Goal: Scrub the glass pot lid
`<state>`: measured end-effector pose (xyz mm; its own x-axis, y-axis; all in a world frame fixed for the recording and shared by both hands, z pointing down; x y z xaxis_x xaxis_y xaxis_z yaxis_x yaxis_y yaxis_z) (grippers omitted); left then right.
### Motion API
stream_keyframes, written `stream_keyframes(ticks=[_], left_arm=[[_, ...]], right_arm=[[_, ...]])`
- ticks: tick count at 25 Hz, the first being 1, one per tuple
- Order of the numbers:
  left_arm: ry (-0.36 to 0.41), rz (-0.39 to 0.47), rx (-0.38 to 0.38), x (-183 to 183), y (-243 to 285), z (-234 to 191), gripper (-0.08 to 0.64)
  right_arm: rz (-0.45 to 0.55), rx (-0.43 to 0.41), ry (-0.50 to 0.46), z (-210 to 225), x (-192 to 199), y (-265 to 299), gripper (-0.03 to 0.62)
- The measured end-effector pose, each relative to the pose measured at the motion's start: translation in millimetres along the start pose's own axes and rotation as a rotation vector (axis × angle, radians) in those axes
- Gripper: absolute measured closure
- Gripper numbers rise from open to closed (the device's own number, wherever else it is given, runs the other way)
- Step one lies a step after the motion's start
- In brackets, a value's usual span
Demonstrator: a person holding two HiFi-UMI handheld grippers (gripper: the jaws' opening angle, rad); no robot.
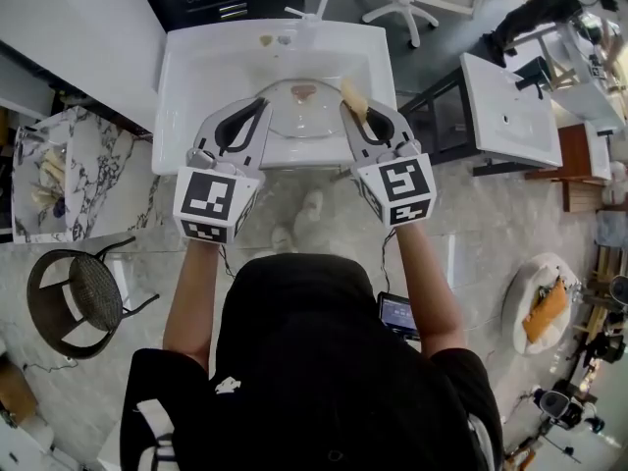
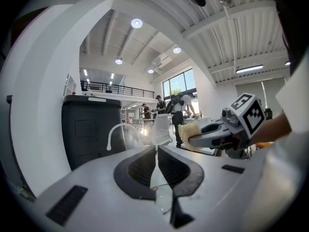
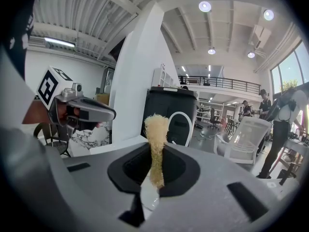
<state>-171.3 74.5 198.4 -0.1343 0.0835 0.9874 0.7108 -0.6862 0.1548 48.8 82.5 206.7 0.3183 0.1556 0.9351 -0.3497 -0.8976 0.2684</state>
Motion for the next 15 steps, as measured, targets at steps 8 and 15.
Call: stream_keyframes(ticks=[8,15], left_arm=[[0.037,-0.014,-0.015,7.0,29.2,-17.3,0.546],[0.018,-0.060,-0.021,16.6,62.3,-33.8,0.546]], right_arm=[[-0.009,-0.015,-0.003,17.7,2.2,32.2,0.577],[-0.031,-0.046,0.014,39.7,13.0,65.5,0.577]])
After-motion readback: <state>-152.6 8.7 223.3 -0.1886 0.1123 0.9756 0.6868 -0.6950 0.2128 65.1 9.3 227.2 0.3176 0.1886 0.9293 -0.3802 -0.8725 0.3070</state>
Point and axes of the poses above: the fingertips, and each gripper's own axes: y forward along the fingers, z to its right, x out of its underside, the point moved 10 cm from there along -y, backward along the fingers, and after that the axes turned 6 degrees about x, right-handed, at the moved point
